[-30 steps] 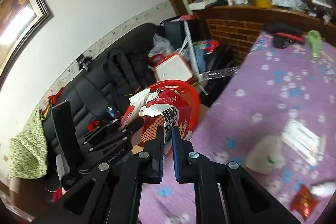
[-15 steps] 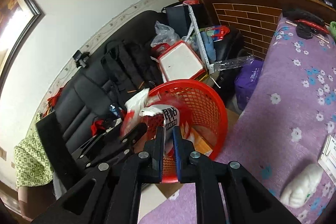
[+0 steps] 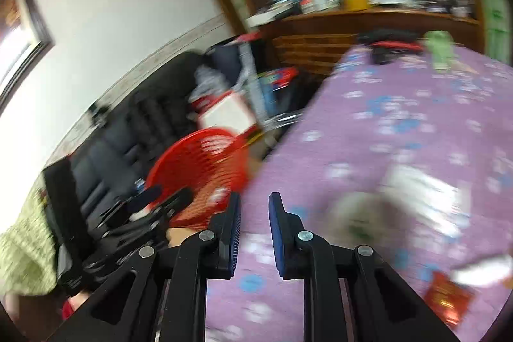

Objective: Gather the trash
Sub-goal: 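Grasp the white cloth with left tool while right tool grasps white paper scrap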

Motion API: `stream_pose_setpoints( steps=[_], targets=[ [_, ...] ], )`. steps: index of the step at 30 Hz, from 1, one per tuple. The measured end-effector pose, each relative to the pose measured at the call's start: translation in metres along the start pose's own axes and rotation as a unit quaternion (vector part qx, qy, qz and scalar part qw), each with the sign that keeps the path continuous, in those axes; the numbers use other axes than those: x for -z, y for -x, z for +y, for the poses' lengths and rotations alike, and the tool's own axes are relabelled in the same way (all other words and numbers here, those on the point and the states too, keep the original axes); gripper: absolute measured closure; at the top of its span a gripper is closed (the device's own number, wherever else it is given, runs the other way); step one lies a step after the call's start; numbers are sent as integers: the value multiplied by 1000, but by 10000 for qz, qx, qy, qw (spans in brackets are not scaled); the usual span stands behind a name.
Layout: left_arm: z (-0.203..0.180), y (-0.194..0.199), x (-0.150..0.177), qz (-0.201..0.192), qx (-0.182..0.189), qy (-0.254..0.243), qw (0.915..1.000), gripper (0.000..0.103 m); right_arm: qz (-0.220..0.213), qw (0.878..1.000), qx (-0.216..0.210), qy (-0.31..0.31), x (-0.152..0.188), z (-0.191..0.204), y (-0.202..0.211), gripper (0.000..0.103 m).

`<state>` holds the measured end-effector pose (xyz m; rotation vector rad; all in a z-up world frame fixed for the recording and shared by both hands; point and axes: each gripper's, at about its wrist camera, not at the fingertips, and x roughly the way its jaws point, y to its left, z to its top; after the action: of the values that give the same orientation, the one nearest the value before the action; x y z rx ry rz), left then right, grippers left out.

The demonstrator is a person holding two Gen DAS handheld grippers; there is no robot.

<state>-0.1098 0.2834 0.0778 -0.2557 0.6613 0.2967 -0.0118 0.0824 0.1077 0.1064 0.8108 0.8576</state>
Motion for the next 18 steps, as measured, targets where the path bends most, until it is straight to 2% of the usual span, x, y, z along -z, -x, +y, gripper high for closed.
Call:
stream_pose_setpoints(
  steps=[4, 7, 12, 16, 18],
  targets=[
    [-54, -14, 6, 276, 269, -413, 9984, 31, -336, 9959, 667, -515, 0, -60, 33, 84],
    [-82, -19, 11, 398, 382, -631, 9965, 31, -465, 9904, 904, -937, -2, -104, 47, 84],
    [-115, -21, 17, 525, 433, -890, 9937, 28, -490, 9868, 765, -1340, -2, -151, 44, 84],
    [-130, -32, 19, 609, 253, -1050, 9923, 25, -284, 9883, 641, -1355, 7, -159, 27, 84],
    [-132, -40, 17, 659, 186, -1058, 9920, 25, -179, 9894, 722, -1248, 9, -158, 14, 78]
  ],
)
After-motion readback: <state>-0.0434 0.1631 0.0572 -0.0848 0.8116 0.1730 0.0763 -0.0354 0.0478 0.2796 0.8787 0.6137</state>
